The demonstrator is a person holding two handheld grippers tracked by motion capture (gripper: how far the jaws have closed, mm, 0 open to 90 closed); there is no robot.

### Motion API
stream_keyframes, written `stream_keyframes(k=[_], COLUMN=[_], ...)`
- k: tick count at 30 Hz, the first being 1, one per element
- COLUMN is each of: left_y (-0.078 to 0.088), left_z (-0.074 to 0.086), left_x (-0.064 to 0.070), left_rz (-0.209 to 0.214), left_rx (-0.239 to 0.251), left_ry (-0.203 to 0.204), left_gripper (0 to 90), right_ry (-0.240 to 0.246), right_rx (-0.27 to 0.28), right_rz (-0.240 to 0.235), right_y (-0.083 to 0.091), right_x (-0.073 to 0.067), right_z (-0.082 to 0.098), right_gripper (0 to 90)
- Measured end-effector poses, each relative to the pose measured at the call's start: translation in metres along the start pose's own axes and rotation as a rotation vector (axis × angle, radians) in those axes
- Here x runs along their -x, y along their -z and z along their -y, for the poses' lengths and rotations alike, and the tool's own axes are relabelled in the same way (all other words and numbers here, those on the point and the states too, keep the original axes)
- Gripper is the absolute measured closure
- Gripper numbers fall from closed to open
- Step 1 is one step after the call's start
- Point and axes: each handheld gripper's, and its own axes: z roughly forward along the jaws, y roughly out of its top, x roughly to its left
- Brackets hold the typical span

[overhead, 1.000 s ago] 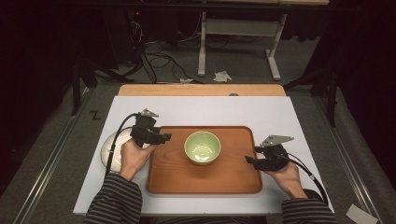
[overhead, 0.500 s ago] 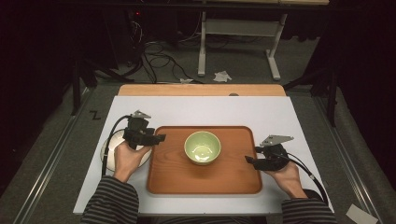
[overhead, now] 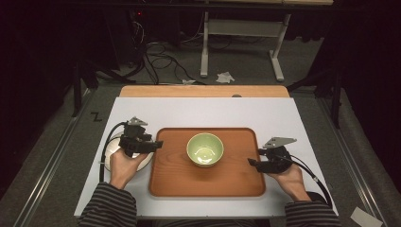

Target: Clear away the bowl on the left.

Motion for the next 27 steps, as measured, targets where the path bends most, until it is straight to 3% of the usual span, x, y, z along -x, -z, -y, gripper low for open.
stream_keyframes(k=[11, 27], left_y=[0.005, 0.002], left_z=[0.012, 0.021], left_x=[0.001, 0.02], left_rz=[-0.01, 0.018], left_rx=[-0.017, -0.044], left_ry=[-0.004, -0.053], left_gripper=[42.8, 42.1], right_ry=[0.003, -0.005], right_rx=[0.004, 0.005], right_rz=[-0.005, 0.0], right_y=[0.0, 0.0], right_x=[-0.001, 0.0], right_z=[0.0, 0.0], right_gripper=[43.8, 43.5])
